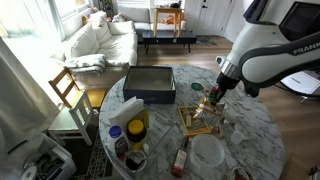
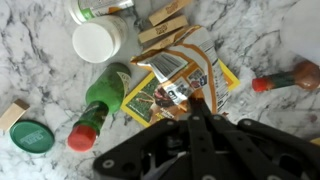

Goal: Put the snack packet in the plastic cup then put the cup in the clear box

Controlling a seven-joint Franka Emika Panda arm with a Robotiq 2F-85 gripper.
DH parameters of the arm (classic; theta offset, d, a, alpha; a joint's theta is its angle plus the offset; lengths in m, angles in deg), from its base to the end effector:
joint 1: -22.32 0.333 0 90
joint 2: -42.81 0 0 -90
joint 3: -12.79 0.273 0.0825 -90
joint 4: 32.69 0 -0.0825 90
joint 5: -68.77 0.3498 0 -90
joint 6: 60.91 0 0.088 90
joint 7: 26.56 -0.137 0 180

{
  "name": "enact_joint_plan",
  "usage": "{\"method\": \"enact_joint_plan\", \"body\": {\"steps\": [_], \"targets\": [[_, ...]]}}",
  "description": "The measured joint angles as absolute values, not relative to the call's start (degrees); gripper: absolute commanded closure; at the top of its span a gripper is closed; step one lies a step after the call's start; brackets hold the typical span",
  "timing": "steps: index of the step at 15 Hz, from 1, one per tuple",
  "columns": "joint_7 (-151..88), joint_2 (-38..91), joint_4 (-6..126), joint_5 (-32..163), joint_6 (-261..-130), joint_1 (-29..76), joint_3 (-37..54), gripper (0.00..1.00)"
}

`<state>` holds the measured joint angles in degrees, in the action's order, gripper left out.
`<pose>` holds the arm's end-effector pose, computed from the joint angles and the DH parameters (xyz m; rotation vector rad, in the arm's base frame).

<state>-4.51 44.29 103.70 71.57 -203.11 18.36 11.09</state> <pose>0.4838 -0.0472 0.2948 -3.1088 -0.3895 -0.2062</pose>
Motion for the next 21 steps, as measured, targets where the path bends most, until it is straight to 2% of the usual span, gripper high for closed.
{"method": "enact_joint_plan", "body": {"steps": [9, 21], "targets": [[-4.3, 53.86, 97.74, 78.83, -188.88, 20.48, 11.07, 1.0], [-3.66, 62.64, 102.71, 89.88, -183.94, 27.83, 11.11, 0.99]]}}
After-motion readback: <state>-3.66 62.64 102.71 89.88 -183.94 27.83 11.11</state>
